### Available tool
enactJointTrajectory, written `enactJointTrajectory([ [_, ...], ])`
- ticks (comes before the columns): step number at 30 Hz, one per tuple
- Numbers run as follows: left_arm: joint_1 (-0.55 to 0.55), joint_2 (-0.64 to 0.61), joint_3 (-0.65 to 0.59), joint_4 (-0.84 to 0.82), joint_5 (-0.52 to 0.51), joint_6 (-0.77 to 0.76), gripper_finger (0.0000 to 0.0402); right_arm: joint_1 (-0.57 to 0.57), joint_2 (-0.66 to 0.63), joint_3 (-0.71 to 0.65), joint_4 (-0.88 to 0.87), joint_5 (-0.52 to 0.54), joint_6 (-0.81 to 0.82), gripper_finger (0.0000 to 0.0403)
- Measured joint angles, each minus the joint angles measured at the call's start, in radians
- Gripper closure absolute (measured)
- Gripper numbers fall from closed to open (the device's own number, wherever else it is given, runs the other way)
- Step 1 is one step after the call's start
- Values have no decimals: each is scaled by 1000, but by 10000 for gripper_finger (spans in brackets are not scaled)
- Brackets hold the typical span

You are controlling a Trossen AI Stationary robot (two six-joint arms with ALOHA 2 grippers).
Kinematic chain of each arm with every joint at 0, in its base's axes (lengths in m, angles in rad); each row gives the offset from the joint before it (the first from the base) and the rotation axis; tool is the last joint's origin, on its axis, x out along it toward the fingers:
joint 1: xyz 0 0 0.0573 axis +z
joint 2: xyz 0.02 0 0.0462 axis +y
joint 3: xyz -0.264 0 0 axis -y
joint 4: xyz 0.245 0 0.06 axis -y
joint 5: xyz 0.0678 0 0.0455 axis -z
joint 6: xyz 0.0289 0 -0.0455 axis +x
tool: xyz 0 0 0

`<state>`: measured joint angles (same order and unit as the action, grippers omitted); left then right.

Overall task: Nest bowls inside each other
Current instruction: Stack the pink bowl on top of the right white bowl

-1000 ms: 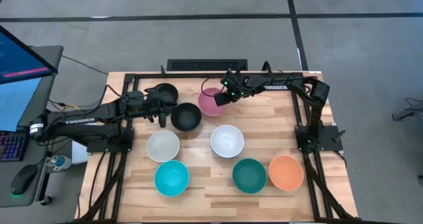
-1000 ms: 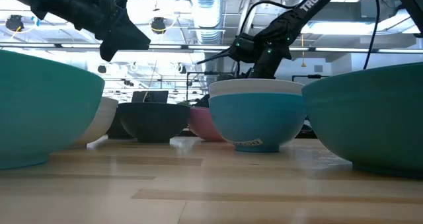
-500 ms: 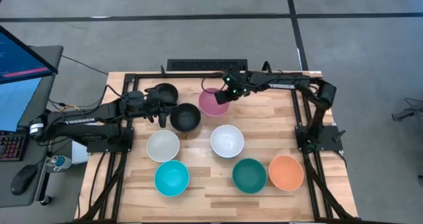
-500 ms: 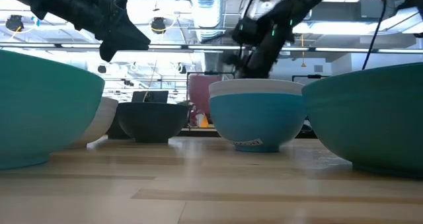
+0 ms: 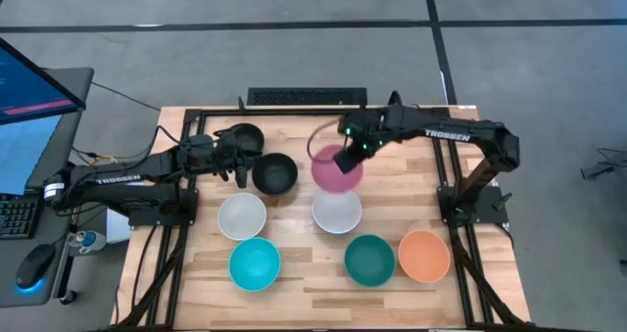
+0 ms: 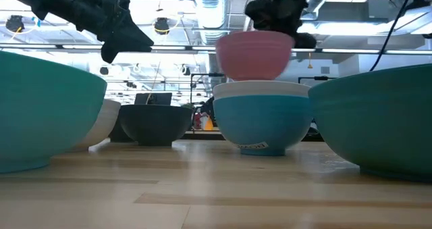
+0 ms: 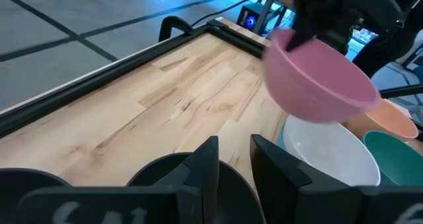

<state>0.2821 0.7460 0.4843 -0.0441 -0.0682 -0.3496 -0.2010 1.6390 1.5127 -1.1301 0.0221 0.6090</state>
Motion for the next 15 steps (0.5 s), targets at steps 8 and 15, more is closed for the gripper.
enactJointTrajectory([
  [8, 0, 0, 0, 0, -5, -11, 324, 144, 0, -10, 6, 32, 69, 389],
  [15, 0, 0, 0, 0, -2, -14, 324, 194, 1, -160, 139, 10, 143, 356],
])
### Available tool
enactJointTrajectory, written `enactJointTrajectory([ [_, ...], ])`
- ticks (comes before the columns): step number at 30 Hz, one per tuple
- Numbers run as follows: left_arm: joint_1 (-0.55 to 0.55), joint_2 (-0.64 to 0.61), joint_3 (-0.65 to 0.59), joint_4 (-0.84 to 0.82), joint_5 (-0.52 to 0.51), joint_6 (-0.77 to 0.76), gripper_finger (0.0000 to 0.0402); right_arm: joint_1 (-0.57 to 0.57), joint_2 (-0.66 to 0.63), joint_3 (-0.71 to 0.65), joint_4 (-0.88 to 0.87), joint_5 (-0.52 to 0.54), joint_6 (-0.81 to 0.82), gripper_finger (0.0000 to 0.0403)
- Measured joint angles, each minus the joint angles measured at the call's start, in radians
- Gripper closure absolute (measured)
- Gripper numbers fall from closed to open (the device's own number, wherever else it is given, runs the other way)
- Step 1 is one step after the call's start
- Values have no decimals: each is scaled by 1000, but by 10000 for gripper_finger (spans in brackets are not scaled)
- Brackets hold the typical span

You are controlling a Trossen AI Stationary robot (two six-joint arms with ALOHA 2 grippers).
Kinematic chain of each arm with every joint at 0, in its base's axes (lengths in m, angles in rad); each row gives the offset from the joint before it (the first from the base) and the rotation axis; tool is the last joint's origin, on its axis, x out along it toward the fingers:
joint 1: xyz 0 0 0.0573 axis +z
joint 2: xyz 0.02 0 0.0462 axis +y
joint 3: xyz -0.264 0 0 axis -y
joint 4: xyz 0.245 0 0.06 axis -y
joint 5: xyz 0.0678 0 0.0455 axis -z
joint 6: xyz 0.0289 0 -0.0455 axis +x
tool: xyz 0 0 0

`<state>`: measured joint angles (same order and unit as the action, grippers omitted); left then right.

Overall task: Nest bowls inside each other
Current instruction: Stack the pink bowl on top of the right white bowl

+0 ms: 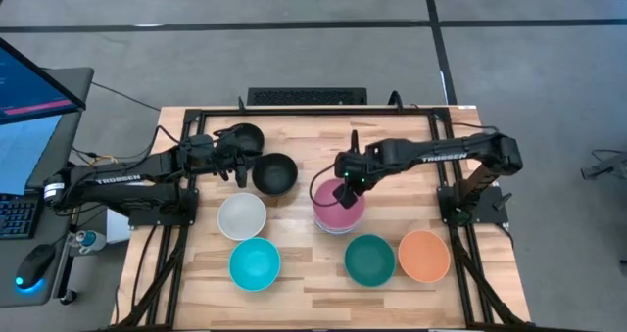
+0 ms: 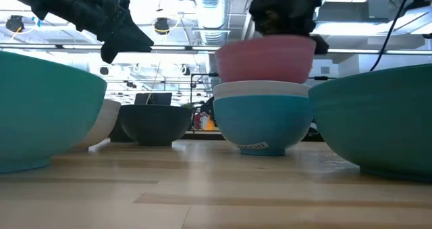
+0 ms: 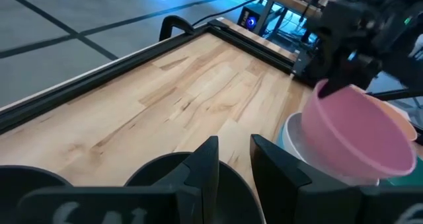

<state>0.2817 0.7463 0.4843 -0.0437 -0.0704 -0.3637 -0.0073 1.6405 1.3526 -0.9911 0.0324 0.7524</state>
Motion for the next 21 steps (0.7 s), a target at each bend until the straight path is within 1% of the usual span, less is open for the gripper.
enactJointTrajectory([
  [3, 0, 0, 0, 0, 3, -3, 324, 3, 1, -24, 70, -9, 21, 350],
  [7, 0, 0, 0, 0, 3, -4, 324, 6, 1, -38, 73, -3, 27, 347],
  [12, 0, 0, 0, 0, 4, -4, 324, 5, 1, -93, 88, -5, 32, 346],
  [15, 0, 0, 0, 0, 6, -3, 324, 5, 1, -107, 125, -13, 41, 344],
  [18, 0, 0, 0, -3, 6, -2, 324, 5, 0, -107, 164, -30, 41, 330],
  [21, 0, 0, 0, -3, 6, 2, 324, 5, -3, -107, 207, -35, 36, 299],
])
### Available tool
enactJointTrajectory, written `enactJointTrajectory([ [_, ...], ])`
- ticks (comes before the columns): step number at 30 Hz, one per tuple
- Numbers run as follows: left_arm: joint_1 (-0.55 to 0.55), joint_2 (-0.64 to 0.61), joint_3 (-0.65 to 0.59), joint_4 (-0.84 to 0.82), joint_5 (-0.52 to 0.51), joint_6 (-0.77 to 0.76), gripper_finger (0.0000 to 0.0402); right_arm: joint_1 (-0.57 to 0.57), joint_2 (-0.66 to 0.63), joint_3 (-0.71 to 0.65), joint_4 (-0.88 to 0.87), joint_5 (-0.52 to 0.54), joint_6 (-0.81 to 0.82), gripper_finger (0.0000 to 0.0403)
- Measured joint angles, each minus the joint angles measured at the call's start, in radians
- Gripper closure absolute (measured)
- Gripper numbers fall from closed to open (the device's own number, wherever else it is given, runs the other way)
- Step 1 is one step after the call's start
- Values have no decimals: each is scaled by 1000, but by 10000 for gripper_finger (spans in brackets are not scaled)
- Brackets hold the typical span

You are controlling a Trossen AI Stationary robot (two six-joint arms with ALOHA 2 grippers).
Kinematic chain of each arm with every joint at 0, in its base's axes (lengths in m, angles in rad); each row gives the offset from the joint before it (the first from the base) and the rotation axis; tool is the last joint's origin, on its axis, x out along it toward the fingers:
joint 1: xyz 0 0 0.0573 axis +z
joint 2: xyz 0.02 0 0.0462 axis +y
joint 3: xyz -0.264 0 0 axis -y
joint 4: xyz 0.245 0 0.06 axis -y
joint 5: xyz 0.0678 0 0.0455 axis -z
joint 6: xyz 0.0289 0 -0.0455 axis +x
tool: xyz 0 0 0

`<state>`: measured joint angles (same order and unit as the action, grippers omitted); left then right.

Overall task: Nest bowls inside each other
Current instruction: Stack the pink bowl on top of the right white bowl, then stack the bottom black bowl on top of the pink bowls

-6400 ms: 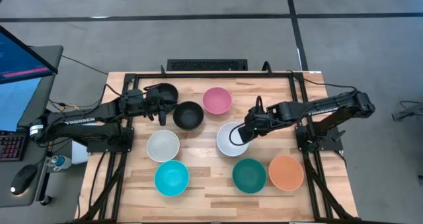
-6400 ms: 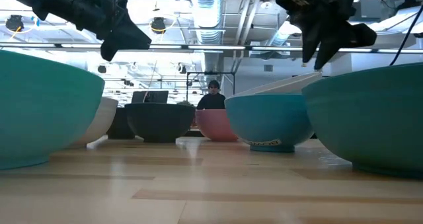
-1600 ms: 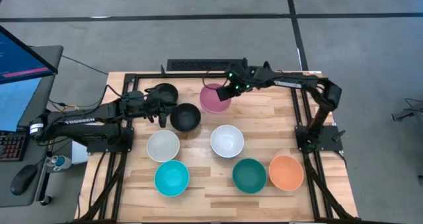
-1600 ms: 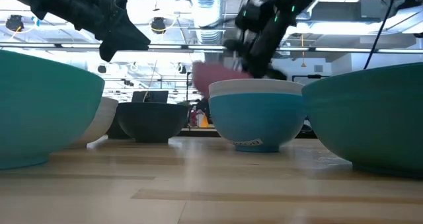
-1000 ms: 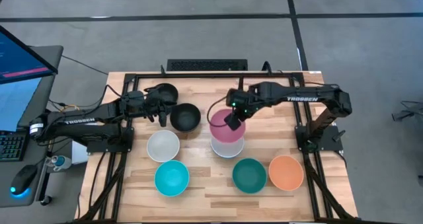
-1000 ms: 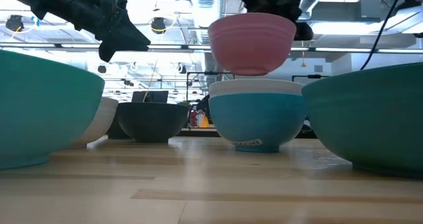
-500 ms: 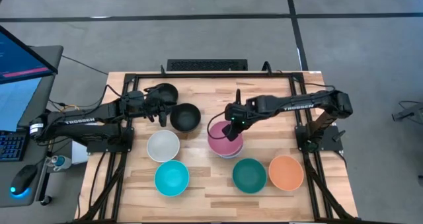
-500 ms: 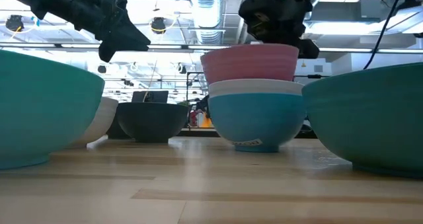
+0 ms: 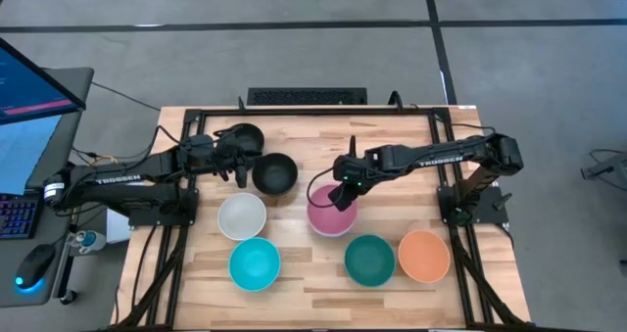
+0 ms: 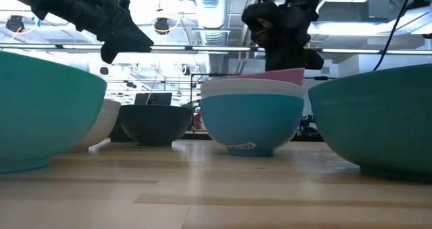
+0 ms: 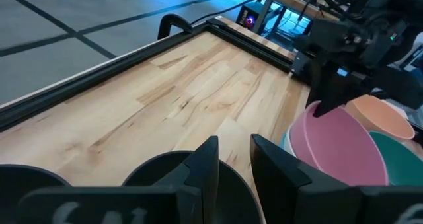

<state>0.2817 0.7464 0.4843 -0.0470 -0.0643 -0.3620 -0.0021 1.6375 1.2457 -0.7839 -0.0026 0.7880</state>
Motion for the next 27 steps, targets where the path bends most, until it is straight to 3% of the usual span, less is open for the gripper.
enactJointTrajectory([
  [7, 0, 0, 0, 0, 0, 1, 324, -2, -26, 0, 18, 7, -6, 198],
  [11, 0, 0, 0, -27, 10, 2, 324, -30, -89, 0, 11, 106, -9, 164],
  [15, 0, 15, -1, -168, 94, 8, 324, -105, -174, 0, -8, 165, -20, 159],
  [19, -46, 41, 22, -177, 240, -2, 324, -181, -238, 1, -67, 168, -69, 162],
  [22, -110, 83, 98, -215, 203, 27, 324, -223, -263, 0, -129, 167, -110, 162],
  [27, -175, 236, 235, -422, 130, 137, 313, -259, -271, 0, -226, 187, -162, 162],
])
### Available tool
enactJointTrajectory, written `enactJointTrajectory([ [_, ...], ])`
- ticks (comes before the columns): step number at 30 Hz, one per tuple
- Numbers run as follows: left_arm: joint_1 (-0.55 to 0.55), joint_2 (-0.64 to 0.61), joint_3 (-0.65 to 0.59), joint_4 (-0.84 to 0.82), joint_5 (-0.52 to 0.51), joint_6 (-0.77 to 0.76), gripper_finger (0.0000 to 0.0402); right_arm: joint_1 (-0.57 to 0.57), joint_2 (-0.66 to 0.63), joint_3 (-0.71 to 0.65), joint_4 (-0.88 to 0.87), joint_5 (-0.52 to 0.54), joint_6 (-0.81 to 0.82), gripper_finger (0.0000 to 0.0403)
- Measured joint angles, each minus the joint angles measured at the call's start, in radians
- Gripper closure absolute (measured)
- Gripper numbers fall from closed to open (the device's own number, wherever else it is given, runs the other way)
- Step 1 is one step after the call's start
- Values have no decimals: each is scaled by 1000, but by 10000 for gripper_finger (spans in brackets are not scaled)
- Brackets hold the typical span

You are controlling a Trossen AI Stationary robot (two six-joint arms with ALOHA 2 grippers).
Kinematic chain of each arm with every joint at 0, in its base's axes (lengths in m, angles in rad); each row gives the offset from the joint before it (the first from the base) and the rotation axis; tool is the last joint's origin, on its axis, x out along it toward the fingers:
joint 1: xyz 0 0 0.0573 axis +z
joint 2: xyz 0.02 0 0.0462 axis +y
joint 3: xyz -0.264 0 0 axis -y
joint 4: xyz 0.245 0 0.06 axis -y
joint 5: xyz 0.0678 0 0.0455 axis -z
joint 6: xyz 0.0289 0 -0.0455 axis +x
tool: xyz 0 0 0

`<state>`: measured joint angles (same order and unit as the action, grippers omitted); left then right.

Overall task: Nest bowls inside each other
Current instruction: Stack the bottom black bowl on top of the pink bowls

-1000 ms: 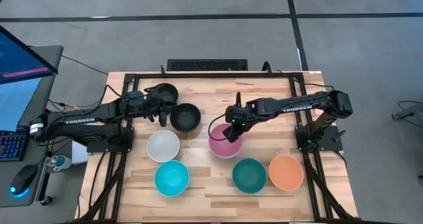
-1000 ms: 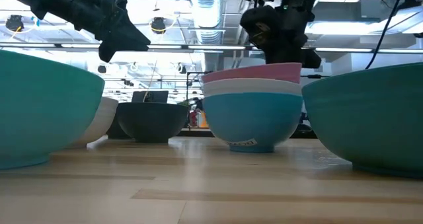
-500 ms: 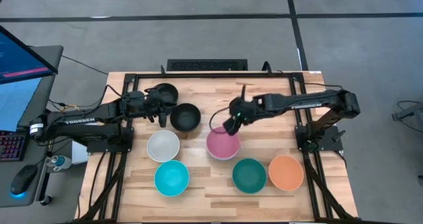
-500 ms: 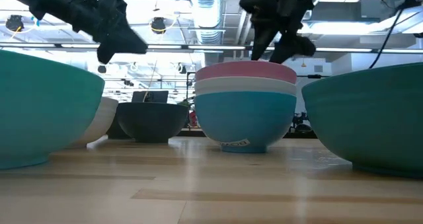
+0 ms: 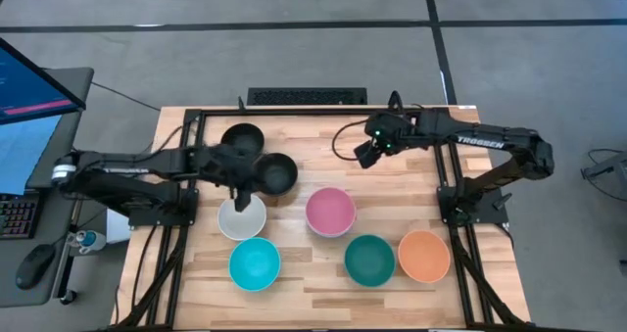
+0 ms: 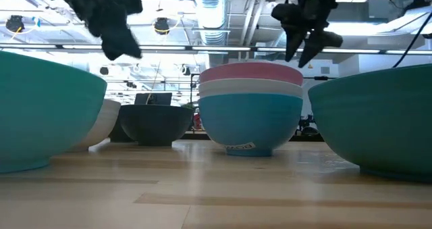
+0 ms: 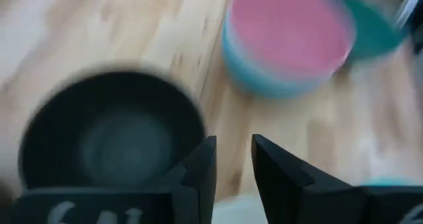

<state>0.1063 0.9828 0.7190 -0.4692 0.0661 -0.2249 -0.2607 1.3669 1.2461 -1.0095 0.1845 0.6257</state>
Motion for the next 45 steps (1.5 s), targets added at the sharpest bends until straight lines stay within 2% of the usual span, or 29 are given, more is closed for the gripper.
enactJointTrajectory([
  [3, -11, 122, 46, -52, -12, 43, 295, -6, -1, 0, 0, 1, -33, 162],
  [10, -13, 308, 106, 4, -11, 88, 251, -6, -23, 0, -9, 44, -85, 162],
  [19, -13, 400, 111, 47, -13, 108, 220, -45, -102, -1, -15, 84, -112, 162],
  [32, -13, 511, 110, 93, -72, 113, 220, -135, -236, 0, -23, 82, -111, 162],
  [36, -13, 503, 110, 104, -99, 113, 247, -132, -247, 0, -24, 79, -104, 162],
  [40, -11, 501, 111, 116, -91, 124, 308, -133, -249, 0, -36, 68, -103, 162],
  [45, -11, 503, 111, 119, -76, 126, 388, -126, -249, -3, -78, -95, -98, 162],
])
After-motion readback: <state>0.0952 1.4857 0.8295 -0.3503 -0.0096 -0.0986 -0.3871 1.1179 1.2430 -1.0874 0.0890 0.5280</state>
